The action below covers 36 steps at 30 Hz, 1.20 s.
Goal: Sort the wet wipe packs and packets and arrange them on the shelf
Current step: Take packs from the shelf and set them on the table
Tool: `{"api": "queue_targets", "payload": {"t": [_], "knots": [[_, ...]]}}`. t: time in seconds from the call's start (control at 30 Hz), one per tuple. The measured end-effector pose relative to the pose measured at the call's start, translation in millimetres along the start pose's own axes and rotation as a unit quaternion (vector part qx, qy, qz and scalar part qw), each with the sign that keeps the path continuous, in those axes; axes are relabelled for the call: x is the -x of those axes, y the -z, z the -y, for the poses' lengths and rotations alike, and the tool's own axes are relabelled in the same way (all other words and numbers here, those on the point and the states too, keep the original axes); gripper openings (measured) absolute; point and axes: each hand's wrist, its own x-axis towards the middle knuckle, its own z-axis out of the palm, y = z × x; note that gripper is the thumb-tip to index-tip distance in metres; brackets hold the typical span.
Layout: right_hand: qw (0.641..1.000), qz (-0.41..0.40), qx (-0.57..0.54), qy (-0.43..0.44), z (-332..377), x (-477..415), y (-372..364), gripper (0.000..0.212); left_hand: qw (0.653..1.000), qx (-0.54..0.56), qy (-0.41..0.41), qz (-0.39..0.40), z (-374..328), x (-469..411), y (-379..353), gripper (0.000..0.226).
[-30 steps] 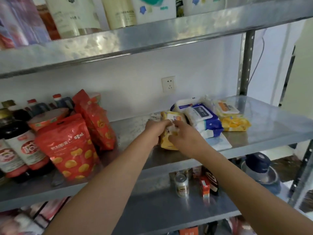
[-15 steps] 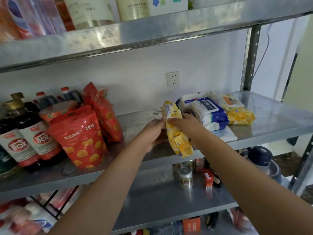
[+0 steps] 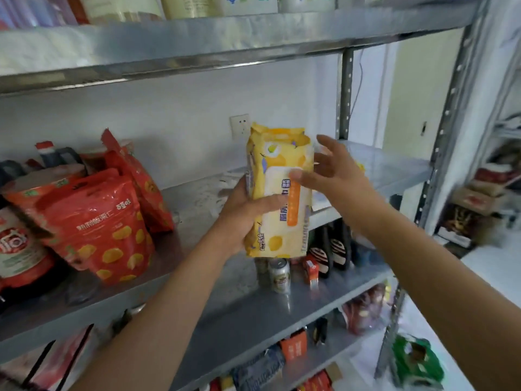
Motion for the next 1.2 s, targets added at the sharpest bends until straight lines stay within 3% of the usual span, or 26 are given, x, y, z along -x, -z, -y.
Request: {"api": "queue_targets", "payload": {"t": [0.1,0.23,0.43,0.57,0.77,0.9,0.97,1.07,1.2], "knots": [[0.997,0.015,-0.056,-0.044,2.7,35.5,17.1,0.068,0.995,0.011,0.001,0.102,9.6,12.3,-18.2,0.060],[0.994,-0.066,-0.032,-0.081,-6.1,103.4,42.3,0.076,0.978,0.033,0.041,0.203,37.6,34.1,-56.9,0.061],[0.959,-0.262,-0.020,-0.103,-11.6,233.1,81.6,0.054,0.926,0.032,0.109,0.359,76.6,87.5,-152.6,0.066],[0.911,-0.394,-0.021,-0.122,-4.7,324.7,103.7,0.056,0.875,0.037,0.135,0.463,89.2,137.1,-222.2,0.062],[0.815,-0.561,-0.022,-0.142,7.8,478.3,114.9,0.054,0.776,-0.002,0.147,0.613,104.5,243.6,-321.2,0.063],[0.699,-0.698,-0.058,-0.144,3.7,601.6,99.1,0.049,0.638,-0.151,0.136,0.742,130.4,329.2,-375.8,0.083],[0.639,-0.753,-0.076,-0.138,1.5,665.8,86.3,0.050,0.582,-0.213,0.138,0.773,143.9,377.7,-393.4,0.071],[0.563,-0.812,-0.102,-0.119,-0.9,751.9,66.2,0.055,0.571,-0.218,0.178,0.771,159.5,453.2,-413.5,0.051],[0.496,-0.851,-0.136,-0.105,-11.4,831.0,48.0,0.062,0.559,-0.221,0.174,0.780,174.1,540.7,-439.8,0.040]]}}
